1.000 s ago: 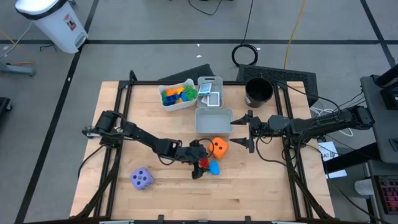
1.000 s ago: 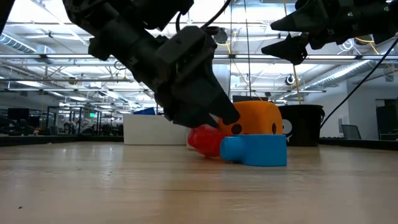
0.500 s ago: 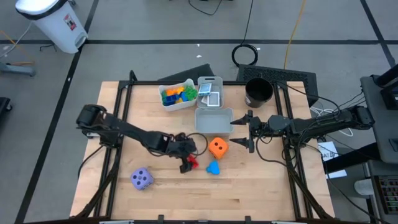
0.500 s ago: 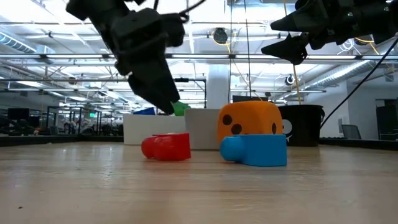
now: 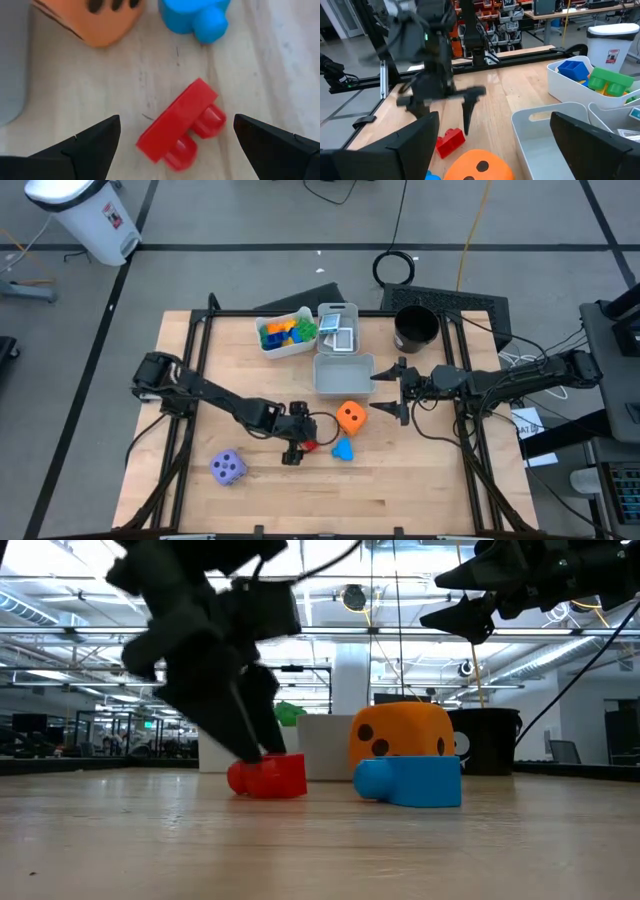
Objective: Pick & Place Toys
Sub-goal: Put the red game piece into the white bin
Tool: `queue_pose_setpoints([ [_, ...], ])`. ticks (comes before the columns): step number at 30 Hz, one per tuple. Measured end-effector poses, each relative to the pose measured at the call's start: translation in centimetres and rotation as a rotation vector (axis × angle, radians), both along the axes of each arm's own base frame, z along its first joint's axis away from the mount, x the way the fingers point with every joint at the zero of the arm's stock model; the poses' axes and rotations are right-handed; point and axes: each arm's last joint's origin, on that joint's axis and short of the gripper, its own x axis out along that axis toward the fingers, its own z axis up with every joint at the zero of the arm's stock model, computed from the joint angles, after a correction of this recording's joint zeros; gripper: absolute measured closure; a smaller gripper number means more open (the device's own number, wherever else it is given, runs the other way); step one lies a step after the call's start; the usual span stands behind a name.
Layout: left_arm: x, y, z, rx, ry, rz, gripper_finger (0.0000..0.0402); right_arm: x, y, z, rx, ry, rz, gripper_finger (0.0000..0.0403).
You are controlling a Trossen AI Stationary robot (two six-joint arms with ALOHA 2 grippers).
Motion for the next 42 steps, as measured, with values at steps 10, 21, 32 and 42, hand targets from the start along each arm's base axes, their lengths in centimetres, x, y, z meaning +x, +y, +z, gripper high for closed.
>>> queue_pose_setpoints([
  [10,0.6,-0.1,-1.8,0.026,0.012,-0.019,0.0049,0.0,0.0,0.0,0.0,0.002,0.0,0.0046],
  [21,0.9,0.5,-1.2,-0.066,-0.012,0.12,0.0248,0.0,0.0,0.0,0.0,0.002,0.0,0.0046],
  [32,-0.9,3.5,6.2,-0.131,-0.176,0.219,0.0395,0.0,0.0,0.0,0.0,0.002,0.0,0.0046],
  [42,-1.0,2.9,7.7,-0.175,-0.273,0.205,0.031,0.0,0.0,0.0,0.0,0.003,0.001,0.0046],
])
